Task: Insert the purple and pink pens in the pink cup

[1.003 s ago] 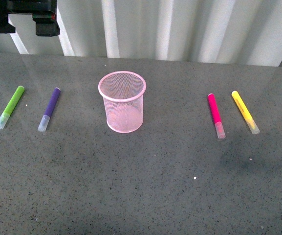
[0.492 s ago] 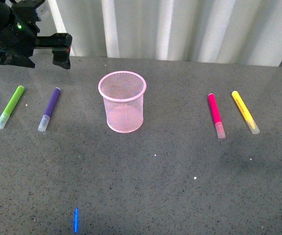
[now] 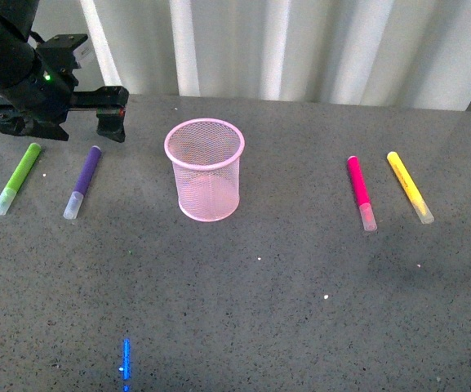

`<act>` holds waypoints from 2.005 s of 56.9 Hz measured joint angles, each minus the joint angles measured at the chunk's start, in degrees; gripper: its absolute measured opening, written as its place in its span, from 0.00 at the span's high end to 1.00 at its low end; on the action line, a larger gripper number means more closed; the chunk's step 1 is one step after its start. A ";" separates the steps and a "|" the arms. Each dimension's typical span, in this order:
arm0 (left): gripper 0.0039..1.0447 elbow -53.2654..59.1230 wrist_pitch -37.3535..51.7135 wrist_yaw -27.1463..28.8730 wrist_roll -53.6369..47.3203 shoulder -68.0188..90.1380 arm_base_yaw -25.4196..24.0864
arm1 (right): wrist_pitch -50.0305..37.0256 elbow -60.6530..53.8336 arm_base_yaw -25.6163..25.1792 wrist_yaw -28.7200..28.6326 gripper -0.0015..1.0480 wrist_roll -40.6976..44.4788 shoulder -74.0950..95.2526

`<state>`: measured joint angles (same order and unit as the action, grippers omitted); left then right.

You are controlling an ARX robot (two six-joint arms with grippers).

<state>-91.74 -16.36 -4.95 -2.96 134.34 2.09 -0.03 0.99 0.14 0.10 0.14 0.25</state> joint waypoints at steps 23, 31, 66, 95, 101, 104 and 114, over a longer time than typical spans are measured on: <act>0.06 -0.63 0.07 0.22 -0.04 3.52 0.02 | 0.00 0.00 0.00 0.00 0.07 0.00 0.00; 0.06 -1.09 0.72 1.29 -0.94 4.07 0.42 | 0.00 0.00 0.00 0.00 0.07 0.00 0.00; 0.88 2.47 3.56 -2.45 3.23 2.62 0.28 | 0.00 0.00 0.00 0.00 0.07 0.00 0.00; 0.88 20.81 41.46 -9.33 24.33 -19.98 0.28 | 0.00 0.00 0.00 0.00 0.07 0.00 0.00; 0.88 26.80 53.92 -9.09 27.19 -22.53 2.51 | 0.00 0.00 0.00 0.00 0.07 0.00 0.00; 0.88 30.01 59.98 -7.82 28.24 -23.06 4.24 | 0.00 0.00 0.00 0.02 0.07 0.00 0.00; 0.88 39.58 78.31 -0.20 26.97 -22.01 11.41 | 0.00 0.00 0.00 0.00 0.07 0.00 0.00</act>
<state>-52.16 61.95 -5.15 24.01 112.33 13.50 -0.03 0.99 0.14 0.10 0.14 0.25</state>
